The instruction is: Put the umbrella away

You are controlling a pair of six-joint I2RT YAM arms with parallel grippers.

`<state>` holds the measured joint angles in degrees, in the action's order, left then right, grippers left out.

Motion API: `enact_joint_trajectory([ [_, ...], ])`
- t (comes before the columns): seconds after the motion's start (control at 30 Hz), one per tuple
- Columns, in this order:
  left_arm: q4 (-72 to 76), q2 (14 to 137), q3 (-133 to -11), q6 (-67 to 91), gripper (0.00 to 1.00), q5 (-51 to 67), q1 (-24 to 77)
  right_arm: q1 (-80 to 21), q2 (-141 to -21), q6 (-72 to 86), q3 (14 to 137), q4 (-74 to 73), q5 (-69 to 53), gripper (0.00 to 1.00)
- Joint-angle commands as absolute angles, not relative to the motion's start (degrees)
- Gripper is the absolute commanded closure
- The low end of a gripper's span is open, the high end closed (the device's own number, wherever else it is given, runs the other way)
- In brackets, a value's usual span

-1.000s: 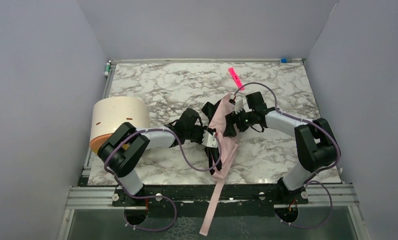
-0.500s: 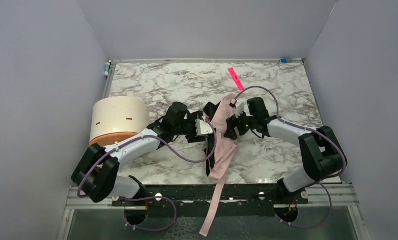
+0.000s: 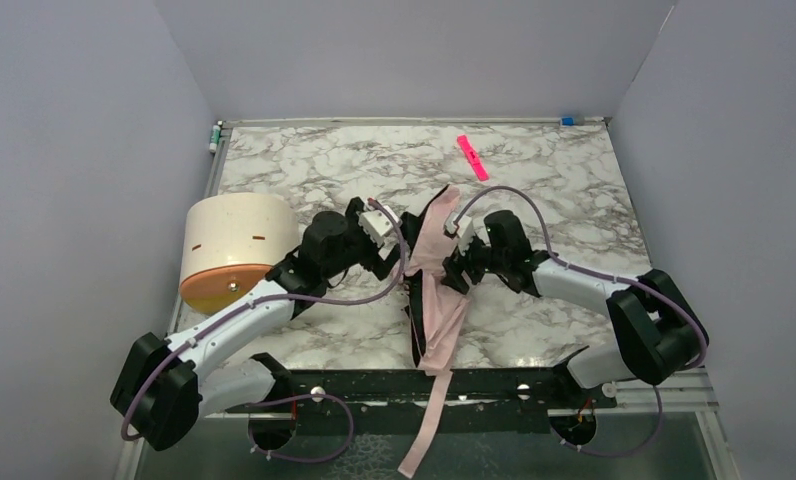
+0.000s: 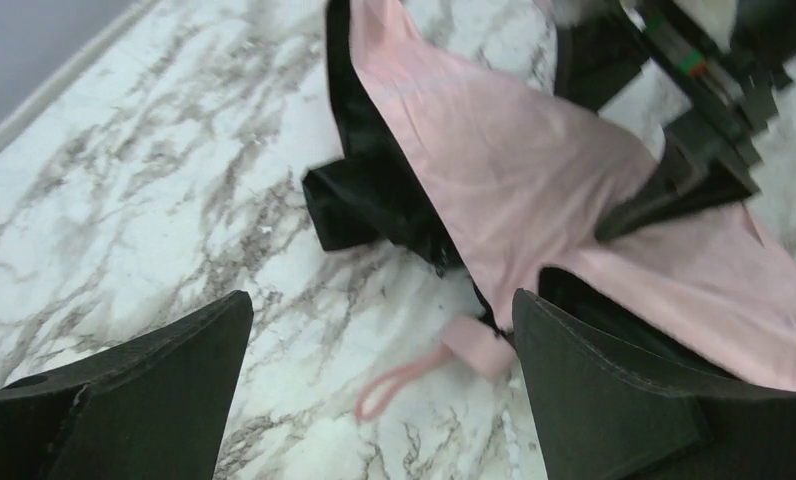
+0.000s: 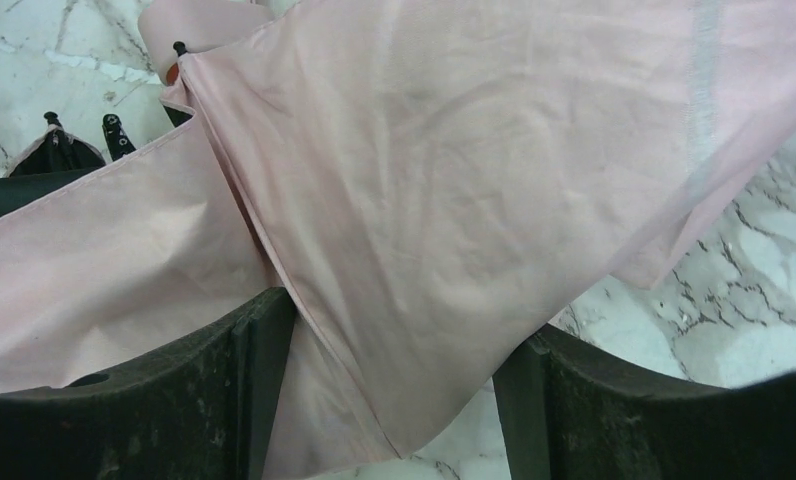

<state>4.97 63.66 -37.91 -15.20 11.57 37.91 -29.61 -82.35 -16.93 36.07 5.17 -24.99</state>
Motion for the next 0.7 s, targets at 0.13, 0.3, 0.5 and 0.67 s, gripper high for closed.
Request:
enact_joint_trajectory([
  [0.13,13.8,65.29,-36.34,-10.89,0.01,11.95,37.53,-33.33,-81.06,-21.94,33.22,8.49,-21.21,0.24],
  [0.3,12.81,70.59,-36.32,-13.24,0.01,19.67,37.59,-33.82,-80.62,-22.01,33.22,8.35,-21.06,0.24],
  [0.5,14.62,76.18,-39.52,-11.19,0.01,17.08,37.6,-33.85,-80.61,-22.05,33.31,8.01,-21.27,0.24],
  [0.67,13.44,81.79,-42.86,-11.69,0.01,19.53,37.7,-33.87,-80.32,-22.06,33.37,8.12,-21.19,0.24],
])
